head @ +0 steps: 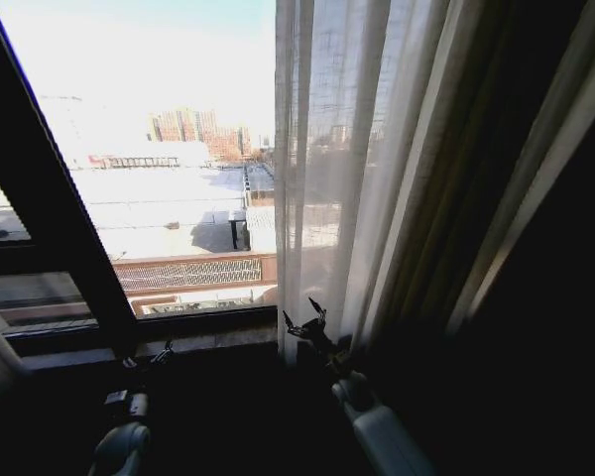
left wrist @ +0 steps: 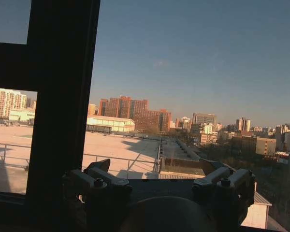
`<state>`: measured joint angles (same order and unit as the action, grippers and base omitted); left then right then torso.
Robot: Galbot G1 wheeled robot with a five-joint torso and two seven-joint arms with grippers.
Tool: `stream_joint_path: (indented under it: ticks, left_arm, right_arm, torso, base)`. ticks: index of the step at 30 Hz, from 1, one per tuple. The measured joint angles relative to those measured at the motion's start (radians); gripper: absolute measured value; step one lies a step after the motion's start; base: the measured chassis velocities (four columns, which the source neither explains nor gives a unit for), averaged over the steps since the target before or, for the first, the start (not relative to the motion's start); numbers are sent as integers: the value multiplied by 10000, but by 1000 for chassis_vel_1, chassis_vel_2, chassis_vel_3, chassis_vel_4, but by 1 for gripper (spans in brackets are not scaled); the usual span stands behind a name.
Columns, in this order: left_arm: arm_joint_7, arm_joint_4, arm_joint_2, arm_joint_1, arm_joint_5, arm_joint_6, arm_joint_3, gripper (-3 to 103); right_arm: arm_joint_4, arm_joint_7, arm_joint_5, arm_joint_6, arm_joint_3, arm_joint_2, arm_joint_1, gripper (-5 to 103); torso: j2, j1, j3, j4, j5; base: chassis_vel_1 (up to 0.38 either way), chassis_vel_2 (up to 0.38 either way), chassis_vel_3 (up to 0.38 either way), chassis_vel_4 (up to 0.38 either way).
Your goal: Open the curtains by pulling them apart, changing their state from closed to fully open.
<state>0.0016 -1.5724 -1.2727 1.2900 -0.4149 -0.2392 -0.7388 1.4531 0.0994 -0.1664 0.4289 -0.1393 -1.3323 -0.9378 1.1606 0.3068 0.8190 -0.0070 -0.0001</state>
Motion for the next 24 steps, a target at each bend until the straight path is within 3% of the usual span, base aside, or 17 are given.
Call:
stream_joint_path:
  ticks: [10,24]
  left_arm:
    - [0,-1,-1,0,0,0,2,100]
    - [-1,0,-2,0,0,0,1,100]
  right_arm:
    - [-602,-1068,1086,-330,65,-250,709,100]
    - [-3044,-1367,1186,-395,602,-1037,2721,100]
  torso:
    - [0,0,1,-10,6]
    - [0,2,1,-2,-2]
  base:
    - [43,34,-26,-23]
    - [-3,-4,4,2]
